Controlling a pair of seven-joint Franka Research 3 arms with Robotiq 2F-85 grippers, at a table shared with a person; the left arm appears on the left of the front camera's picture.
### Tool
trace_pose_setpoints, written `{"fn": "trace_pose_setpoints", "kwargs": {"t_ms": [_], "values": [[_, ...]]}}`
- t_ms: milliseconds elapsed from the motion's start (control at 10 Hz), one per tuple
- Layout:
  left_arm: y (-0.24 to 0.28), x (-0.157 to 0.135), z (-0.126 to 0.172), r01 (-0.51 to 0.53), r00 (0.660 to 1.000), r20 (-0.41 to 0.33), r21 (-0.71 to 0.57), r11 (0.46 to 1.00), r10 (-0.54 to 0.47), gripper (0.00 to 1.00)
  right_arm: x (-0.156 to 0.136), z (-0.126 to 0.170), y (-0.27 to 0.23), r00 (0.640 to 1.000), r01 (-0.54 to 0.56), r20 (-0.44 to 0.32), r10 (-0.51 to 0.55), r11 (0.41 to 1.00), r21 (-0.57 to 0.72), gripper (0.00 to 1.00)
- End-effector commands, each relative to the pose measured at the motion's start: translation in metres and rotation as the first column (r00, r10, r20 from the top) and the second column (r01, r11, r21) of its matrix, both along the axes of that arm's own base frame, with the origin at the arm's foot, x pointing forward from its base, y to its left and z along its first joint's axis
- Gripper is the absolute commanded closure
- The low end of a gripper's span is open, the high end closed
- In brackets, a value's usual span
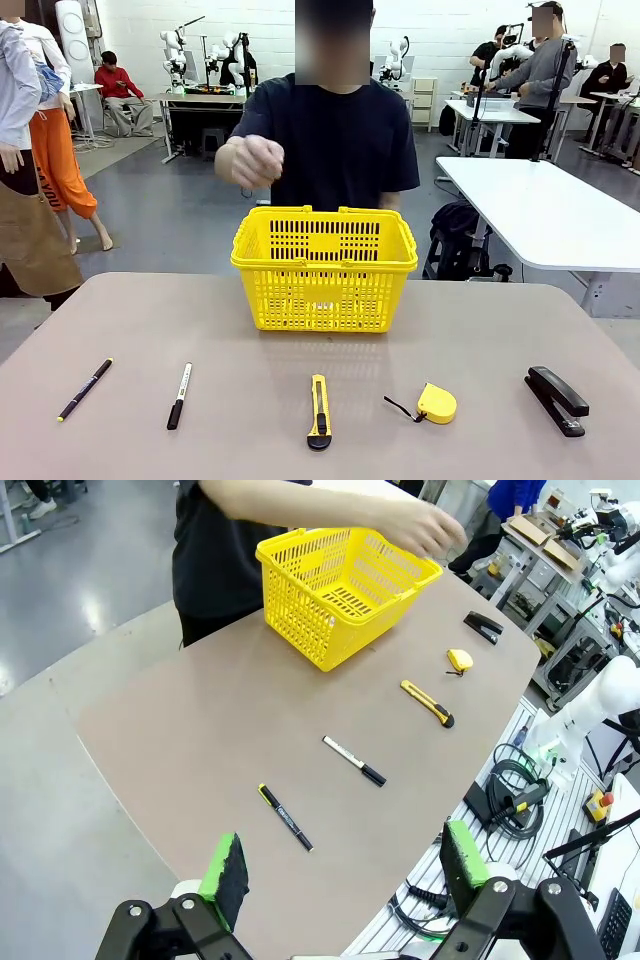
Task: Place the items the person wants into the basket.
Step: Pick up the item the person points to and place it in the Market Basket.
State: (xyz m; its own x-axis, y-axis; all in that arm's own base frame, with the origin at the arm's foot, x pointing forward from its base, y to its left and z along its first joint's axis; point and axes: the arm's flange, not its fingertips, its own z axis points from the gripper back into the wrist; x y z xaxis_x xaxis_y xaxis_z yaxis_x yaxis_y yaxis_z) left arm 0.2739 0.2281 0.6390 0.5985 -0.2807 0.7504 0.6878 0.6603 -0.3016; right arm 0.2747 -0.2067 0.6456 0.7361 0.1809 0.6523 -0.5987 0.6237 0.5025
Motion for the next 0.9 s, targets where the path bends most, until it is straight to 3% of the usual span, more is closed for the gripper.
{"fn": "trace_pose_setpoints", "kwargs": {"t_ms": [0,500,700,800], "values": [[0.001,0.000,0.001,0.016,1.000,0.020,-0.014,1.000,-0.016,0.00,0.000,0.000,-0.001,1.000,-0.017,0.013,0.017,1.000,0.008,0.00],[0.000,0.000,0.000,0.000,1.000,0.000,0.000,1.000,0.000,0.00,0.000,0.000,-0.001,1.000,-0.017,0.013,0.017,1.000,0.008,0.00],[-0.081,0.013,0.055,0.062,0.997,0.030,0.194,0.979,-0.069,0.00,0.000,0.000,-0.001,1.000,-0.017,0.013,0.017,1.000,0.008,0.00],[-0.137,0.019,0.089,0.134,0.989,0.012,0.324,0.937,-0.146,0.00,0.000,0.000,-0.001,1.000,-0.017,0.013,0.017,1.000,0.008,0.00]]}}
